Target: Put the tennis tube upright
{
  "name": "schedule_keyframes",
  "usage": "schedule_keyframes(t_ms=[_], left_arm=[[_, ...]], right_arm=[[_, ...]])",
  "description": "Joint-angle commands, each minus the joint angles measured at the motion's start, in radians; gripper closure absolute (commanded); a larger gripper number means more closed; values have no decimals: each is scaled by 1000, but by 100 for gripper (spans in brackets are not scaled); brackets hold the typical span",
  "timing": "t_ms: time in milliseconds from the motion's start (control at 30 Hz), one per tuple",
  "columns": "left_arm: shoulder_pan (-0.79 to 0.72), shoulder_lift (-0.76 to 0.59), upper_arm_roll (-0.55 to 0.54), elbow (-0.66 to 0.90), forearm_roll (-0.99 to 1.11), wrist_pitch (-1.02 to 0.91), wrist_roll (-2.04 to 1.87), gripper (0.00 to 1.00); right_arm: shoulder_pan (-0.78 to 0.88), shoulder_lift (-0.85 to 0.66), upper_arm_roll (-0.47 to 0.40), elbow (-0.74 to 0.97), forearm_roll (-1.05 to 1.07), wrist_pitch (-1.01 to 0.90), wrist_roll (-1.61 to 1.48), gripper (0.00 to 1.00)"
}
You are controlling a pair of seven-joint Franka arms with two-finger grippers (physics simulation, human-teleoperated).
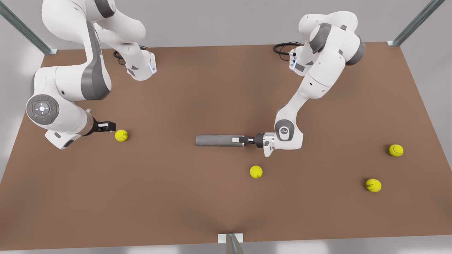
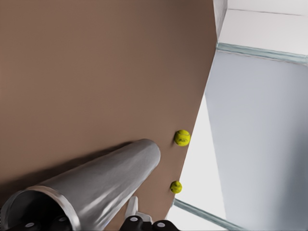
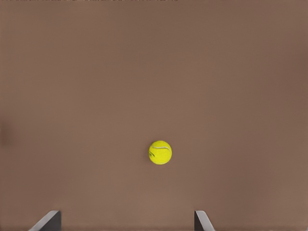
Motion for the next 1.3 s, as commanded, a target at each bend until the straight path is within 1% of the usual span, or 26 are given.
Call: schedule_keyframes(t_ms=[0,67,167,400,467,667,967,1033,1100,1267], left_arm=[[0,-2,0,0,1,-1,1,63],[0,-5,0,-2,1,-1,-1,67],[-2,-7,0,-3,1,-1,-1,75],[0,-25,-8,-3,4,-3,-37,76],[0,-27,-8,-3,4,-3,-37,79],[0,-37,-8,-8,6,-4,-37,79],[3,-112,12,-49,24,-7,-60,79],[5,-145,20,-52,112,-7,-131,79],[6,-169,26,-60,119,-7,-152,79],[21,-260,57,-58,329,-10,-392,79]], right_arm=[[0,0,0,0,0,0,0,0],[0,0,0,0,0,0,0,0],[0,0,0,0,0,0,0,0],[0,0,0,-2,0,0,0,0],[0,0,0,0,0,0,0,0],[0,0,0,0,0,0,0,0],[0,1,0,0,0,0,0,0],[0,1,0,0,0,0,0,0],[0,1,0,0,0,0,0,0],[2,3,0,0,0,0,0,0]])
